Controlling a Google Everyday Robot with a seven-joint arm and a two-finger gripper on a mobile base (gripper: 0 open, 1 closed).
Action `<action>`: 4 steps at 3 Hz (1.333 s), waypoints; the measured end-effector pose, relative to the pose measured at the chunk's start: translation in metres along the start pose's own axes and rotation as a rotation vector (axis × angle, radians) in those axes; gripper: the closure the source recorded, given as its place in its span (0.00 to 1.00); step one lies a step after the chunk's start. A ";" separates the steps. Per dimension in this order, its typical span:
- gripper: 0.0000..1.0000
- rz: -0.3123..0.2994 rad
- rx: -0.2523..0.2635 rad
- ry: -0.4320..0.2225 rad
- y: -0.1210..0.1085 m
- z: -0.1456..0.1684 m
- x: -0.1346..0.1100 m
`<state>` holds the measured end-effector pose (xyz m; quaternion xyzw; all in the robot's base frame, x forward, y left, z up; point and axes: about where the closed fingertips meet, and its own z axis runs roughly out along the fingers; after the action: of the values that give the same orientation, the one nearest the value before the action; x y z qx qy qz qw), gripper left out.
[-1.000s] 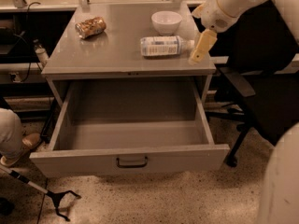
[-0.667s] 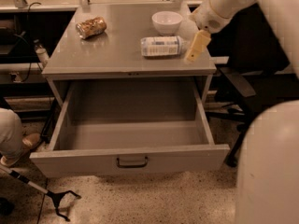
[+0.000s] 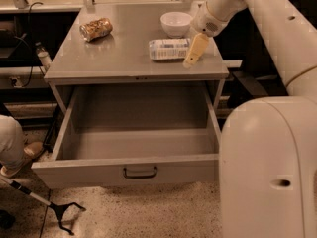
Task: Place blue plastic bottle into top drawer
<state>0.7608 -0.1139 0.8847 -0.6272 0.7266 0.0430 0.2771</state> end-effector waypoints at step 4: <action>0.18 -0.031 -0.114 -0.023 0.005 0.046 -0.028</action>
Offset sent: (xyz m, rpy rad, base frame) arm 0.0249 0.0361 -0.0178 0.0391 0.0725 0.0653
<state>0.7741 -0.0689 0.8577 -0.6525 0.7101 0.0872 0.2498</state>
